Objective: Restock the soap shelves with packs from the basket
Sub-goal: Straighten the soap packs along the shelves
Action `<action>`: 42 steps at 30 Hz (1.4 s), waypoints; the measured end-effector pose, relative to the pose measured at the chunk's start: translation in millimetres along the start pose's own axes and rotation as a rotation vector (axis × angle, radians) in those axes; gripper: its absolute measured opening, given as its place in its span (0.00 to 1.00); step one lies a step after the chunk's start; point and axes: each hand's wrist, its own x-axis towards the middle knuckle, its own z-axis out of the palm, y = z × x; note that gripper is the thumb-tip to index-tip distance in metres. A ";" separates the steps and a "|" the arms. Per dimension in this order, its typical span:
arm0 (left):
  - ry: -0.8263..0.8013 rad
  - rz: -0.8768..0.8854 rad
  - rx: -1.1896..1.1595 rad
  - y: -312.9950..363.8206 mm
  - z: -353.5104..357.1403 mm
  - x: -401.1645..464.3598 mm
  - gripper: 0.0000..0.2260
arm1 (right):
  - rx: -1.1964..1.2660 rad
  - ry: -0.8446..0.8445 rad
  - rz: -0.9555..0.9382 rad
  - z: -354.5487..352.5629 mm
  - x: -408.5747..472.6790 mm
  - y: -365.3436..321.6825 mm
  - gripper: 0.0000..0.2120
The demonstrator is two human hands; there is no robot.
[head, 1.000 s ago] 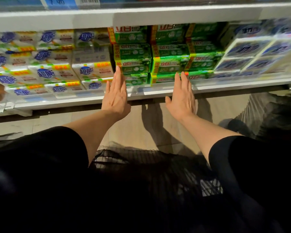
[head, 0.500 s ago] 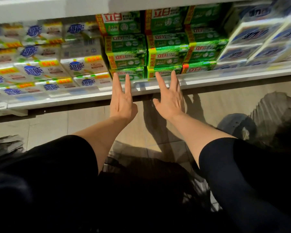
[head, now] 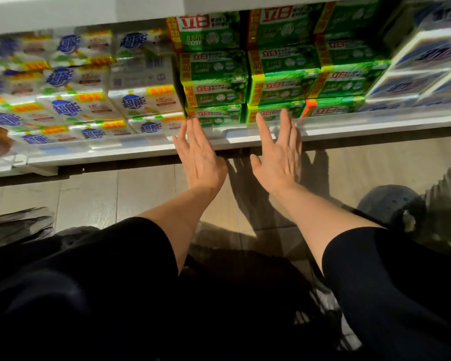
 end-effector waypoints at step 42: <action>0.196 0.310 0.284 -45.2 -25.3 25.0 0.42 | -0.028 0.484 -0.109 -6.5 49.0 -77.1 0.28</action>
